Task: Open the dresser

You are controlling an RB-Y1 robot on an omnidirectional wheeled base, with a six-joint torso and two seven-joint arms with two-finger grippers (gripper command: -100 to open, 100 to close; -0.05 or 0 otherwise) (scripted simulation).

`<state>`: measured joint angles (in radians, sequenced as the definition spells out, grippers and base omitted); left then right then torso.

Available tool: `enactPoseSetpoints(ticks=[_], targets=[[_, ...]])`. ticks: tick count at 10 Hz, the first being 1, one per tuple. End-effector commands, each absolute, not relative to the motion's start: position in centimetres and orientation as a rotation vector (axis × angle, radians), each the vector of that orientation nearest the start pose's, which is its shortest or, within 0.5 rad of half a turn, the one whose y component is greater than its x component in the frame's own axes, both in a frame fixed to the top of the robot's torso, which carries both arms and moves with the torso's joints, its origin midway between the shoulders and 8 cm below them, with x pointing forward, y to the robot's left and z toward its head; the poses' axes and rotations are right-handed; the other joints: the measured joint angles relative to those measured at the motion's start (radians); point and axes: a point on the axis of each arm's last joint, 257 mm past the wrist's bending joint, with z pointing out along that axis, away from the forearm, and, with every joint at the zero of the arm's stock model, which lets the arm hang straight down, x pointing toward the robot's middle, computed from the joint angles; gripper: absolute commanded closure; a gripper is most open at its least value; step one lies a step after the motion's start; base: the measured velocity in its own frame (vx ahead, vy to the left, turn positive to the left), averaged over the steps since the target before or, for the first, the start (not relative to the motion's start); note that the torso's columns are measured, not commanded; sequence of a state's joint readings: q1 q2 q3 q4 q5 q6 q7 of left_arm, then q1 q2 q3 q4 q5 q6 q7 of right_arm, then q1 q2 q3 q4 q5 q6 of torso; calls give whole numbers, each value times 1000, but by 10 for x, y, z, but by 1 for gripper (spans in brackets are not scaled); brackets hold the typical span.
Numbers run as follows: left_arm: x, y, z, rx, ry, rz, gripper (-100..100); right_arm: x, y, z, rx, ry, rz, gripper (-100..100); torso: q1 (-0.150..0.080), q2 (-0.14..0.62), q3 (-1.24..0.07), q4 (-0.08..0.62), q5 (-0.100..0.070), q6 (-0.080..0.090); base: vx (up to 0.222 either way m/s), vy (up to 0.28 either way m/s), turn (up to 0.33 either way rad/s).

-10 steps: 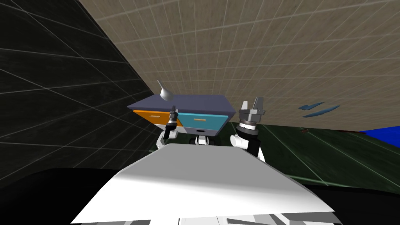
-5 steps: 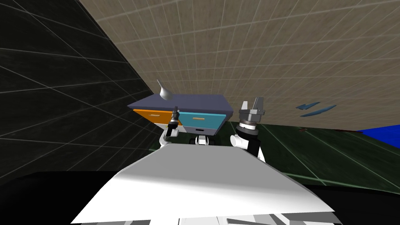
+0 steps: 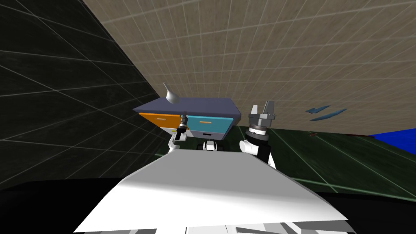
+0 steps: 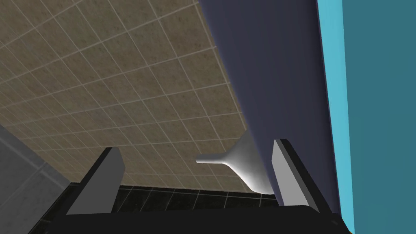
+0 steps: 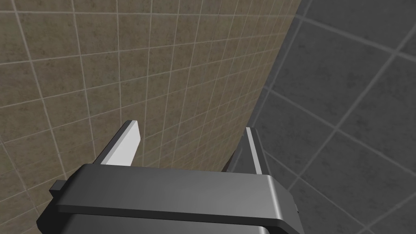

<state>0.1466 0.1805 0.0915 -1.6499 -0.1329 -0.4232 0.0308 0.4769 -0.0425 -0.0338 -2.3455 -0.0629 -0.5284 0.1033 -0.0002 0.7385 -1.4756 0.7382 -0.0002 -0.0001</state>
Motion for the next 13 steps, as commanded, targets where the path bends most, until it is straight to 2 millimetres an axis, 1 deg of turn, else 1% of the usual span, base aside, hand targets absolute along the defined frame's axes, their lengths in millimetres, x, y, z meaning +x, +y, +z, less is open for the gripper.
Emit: enactPoseSetpoints(ticks=[1,2,4,6,7,8,9,10,11,12,13], targets=[[498,304,-161,-772,1078,-1096,-100,323,-285,66,533,550,1248,0,0,0,0,0,0,0,-52,-64,2],[498,305,-170,-786,1090,-1089,-100,323,-285,66,533,550,1248,0,-1,0,0,0,0,0,-41,-44,1],[512,302,-184,-807,1113,-1089,-100,323,-285,66,533,550,1248,0,1,-1,-1,0,1,0,-44,-32,10],[524,298,-204,-838,1145,-1085,-100,323,-285,66,533,550,1248,0,0,-1,-1,-1,0,1,-71,-57,-6],[523,299,-212,-852,1158,-1078,-100,323,-285,66,533,550,1248,0,-1,-1,0,0,0,0,-44,-54,2],[529,297,-223,-868,1175,-1076,-100,323,-285,66,533,550,1248,0,0,-2,-1,0,0,0,-40,-44,2],[534,294,-229,-878,1187,-1078,-100,323,-285,66,533,550,1248,0,1,-1,-1,0,0,0,-44,-47,4],[534,294,-232,-884,1192,-1075,-100,323,-285,66,533,550,1248,0,1,-1,-1,0,0,0,-32,-35,1],[539,292,-242,-899,1209,-1073,-100,323,-285,66,533,550,1248,0,1,-1,-1,0,0,0,-37,-40,1],[544,288,-245,-904,1218,-1077,-100,323,-285,66,533,550,1248,0,0,0,0,0,0,0,-46,-46,4],[543,289,-251,-914,1227,-1072,-100,323,-285,66,533,550,1248,0,0,0,0,0,0,0,-31,-30,-1]])
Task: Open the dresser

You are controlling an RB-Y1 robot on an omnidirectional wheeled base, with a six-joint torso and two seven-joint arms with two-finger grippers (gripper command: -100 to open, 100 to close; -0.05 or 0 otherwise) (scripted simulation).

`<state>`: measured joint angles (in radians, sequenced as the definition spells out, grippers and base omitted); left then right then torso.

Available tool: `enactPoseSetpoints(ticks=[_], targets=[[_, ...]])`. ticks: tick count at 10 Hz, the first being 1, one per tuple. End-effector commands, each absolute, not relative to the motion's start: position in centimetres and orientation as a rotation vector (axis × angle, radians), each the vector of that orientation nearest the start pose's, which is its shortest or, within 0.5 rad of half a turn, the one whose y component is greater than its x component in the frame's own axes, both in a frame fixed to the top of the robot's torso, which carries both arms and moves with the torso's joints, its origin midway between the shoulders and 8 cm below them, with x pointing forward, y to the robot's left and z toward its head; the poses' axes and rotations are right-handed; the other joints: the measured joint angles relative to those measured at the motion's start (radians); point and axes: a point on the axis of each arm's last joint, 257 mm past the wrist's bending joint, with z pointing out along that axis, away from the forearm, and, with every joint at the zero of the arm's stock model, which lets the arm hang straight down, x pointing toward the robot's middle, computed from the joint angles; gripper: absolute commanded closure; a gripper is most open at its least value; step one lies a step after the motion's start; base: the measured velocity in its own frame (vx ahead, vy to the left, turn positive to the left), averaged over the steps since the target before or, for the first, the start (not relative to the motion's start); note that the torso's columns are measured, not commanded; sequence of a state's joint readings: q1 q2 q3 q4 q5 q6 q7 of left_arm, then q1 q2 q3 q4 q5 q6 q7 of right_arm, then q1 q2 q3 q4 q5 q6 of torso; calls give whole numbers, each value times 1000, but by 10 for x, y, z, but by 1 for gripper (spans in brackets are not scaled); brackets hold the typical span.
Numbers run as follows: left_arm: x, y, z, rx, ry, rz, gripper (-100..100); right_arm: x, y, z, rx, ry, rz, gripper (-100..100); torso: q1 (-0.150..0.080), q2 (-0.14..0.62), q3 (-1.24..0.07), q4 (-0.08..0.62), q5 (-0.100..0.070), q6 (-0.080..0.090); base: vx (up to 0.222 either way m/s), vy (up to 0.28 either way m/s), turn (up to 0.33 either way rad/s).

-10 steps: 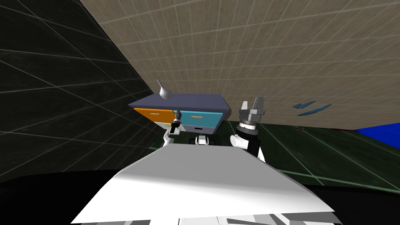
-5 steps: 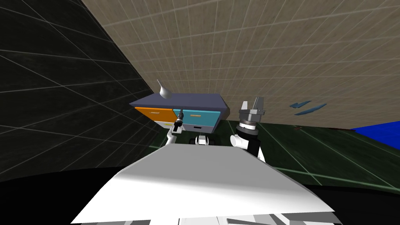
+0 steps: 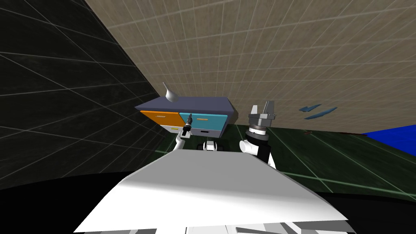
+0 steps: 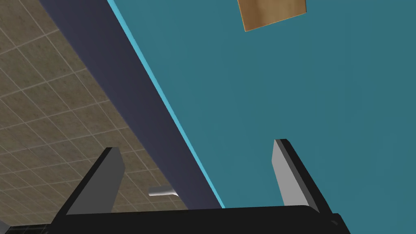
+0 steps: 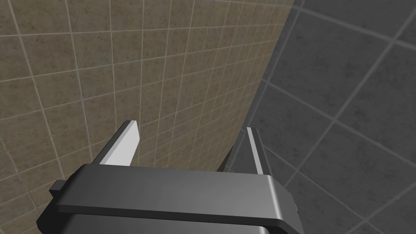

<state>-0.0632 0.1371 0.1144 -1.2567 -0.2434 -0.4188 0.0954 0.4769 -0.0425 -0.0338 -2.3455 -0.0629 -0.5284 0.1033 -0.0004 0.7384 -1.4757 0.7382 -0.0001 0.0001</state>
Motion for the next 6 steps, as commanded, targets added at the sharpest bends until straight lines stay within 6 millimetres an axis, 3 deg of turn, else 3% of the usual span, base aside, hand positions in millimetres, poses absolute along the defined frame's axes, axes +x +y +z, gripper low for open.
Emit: enactPoseSetpoints(ticks=[1,6], targets=[[548,285,-256,-922,1238,-1074,-100,323,-285,66,533,550,1248,0,1,-1,0,0,0,0,-36,-30,2],[557,276,-283,-963,1290,-1068,-100,323,-285,66,533,550,1248,0,-1,0,0,0,0,0,-33,-33,1]])
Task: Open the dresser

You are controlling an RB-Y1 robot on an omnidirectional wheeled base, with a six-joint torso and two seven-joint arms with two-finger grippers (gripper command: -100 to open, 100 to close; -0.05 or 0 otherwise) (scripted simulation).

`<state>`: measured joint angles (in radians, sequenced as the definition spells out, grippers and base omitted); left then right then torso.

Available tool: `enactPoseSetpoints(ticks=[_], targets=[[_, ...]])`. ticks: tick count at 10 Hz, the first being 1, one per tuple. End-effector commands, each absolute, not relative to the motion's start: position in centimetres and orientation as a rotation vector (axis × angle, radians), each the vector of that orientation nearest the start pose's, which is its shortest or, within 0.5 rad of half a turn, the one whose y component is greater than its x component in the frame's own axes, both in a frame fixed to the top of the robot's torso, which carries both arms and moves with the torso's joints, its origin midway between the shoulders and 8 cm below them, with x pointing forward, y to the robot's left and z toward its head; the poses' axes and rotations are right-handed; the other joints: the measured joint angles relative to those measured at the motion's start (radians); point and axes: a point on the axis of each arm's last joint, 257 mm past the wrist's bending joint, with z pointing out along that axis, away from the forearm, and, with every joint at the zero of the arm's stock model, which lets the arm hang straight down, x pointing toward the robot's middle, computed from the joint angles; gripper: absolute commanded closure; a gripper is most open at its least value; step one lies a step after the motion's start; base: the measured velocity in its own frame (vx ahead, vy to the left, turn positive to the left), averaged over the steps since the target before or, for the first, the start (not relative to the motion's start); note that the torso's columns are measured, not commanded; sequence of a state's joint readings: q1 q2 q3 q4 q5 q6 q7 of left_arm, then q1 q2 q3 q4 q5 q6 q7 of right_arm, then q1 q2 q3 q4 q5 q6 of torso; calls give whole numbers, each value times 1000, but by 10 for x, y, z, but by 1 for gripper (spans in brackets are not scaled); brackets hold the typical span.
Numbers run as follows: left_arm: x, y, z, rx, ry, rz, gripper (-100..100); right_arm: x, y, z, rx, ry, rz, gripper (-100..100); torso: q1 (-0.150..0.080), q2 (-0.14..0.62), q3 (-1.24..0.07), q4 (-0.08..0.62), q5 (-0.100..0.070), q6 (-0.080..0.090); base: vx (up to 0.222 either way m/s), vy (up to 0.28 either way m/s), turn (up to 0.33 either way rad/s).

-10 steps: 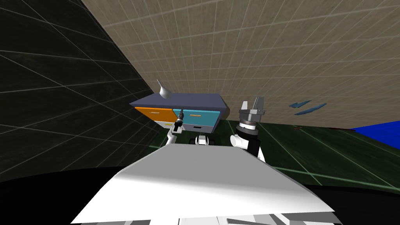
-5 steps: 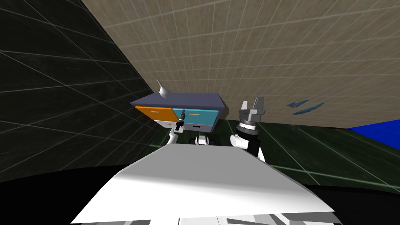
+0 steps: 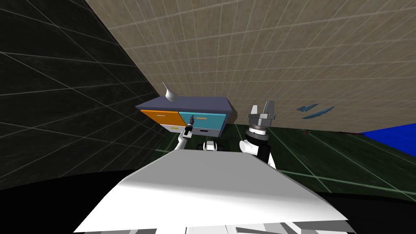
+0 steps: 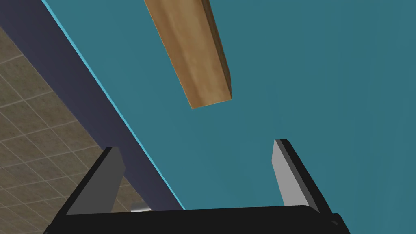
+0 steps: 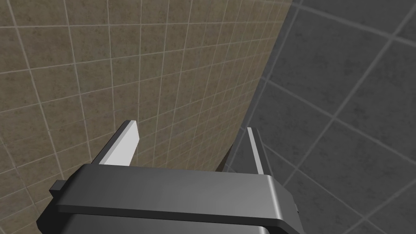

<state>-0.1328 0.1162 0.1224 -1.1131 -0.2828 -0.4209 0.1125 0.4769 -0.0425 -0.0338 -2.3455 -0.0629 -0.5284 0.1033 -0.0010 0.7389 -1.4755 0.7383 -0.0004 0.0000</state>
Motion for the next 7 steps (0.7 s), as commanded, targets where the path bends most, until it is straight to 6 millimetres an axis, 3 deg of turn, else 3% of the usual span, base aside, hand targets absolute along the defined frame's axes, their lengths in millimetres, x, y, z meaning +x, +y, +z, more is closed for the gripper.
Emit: enactPoseSetpoints(ticks=[1,5,7], targets=[[559,273,-290,-973,1303,-1068,-100,323,-285,66,533,550,1248,0,1,-1,0,0,0,0,-27,-29,0],[567,249,-314,-1024,1348,-1090,-100,323,-285,66,533,550,1248,0,1,-1,-1,0,0,0,-38,-34,2],[567,254,-312,-1016,1343,-1084,-100,323,-285,66,533,550,1248,0,2,-2,-1,0,0,0,-11,-15,-1]])
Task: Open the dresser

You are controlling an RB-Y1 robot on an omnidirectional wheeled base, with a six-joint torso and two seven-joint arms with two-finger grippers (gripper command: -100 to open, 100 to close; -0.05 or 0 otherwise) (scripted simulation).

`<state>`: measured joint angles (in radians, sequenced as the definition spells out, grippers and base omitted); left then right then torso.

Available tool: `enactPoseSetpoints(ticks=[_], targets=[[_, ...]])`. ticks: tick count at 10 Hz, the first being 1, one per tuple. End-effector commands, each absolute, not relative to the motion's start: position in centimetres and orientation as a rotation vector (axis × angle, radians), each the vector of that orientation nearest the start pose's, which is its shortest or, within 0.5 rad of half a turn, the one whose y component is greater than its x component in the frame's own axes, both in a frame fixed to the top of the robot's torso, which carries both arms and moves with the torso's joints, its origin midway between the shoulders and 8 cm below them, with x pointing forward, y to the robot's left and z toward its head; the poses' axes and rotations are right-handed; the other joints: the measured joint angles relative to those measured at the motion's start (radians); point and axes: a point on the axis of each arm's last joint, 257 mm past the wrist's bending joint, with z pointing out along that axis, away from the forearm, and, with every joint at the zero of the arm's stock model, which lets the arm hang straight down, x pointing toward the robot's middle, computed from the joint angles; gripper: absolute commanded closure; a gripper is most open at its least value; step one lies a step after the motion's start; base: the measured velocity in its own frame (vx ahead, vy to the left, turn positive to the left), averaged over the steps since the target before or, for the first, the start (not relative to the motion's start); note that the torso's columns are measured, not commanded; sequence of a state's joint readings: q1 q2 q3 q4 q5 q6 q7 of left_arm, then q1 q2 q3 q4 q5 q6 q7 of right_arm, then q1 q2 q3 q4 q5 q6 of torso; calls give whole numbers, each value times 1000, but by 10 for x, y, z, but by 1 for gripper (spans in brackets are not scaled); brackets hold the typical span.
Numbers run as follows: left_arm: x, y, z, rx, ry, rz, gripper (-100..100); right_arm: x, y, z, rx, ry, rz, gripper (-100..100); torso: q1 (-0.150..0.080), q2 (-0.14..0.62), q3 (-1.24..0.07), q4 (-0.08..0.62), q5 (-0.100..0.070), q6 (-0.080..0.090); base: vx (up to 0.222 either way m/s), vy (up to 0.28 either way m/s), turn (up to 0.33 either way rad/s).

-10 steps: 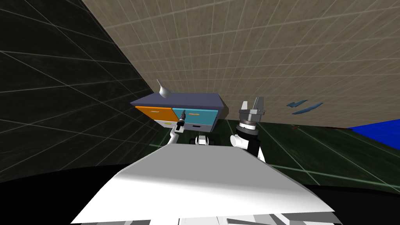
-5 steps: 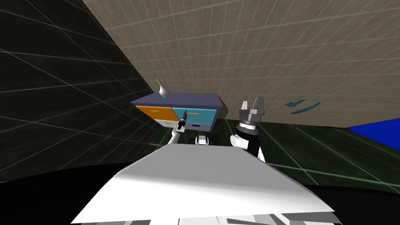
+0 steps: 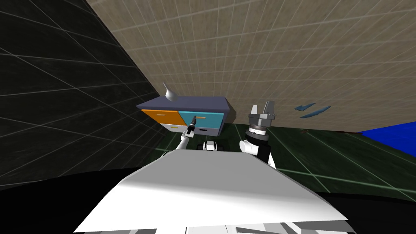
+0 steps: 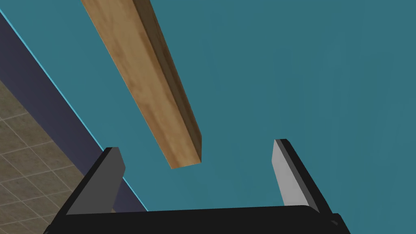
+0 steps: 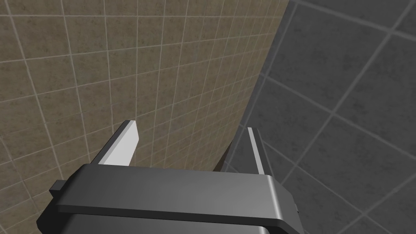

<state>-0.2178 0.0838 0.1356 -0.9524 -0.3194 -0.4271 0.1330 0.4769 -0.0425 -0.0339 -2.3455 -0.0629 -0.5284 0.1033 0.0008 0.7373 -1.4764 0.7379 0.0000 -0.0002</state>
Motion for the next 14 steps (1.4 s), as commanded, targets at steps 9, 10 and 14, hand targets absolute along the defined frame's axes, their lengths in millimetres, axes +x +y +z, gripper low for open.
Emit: enactPoseSetpoints(ticks=[9,10,14], targets=[[580,260,-297,-999,1348,-1072,-100,323,-285,66,533,550,1248,0,-1,-11,-7,-3,0,0,-89,5,2],[582,260,-296,-1004,1348,-1071,-100,323,-285,66,533,550,1247,0,-1,-12,-7,-4,0,0,167,-1,-19],[585,261,-294,-1005,1347,-1070,100,323,-285,66,533,550,1248,0,0,9,6,3,0,0,82,-7,-10]])
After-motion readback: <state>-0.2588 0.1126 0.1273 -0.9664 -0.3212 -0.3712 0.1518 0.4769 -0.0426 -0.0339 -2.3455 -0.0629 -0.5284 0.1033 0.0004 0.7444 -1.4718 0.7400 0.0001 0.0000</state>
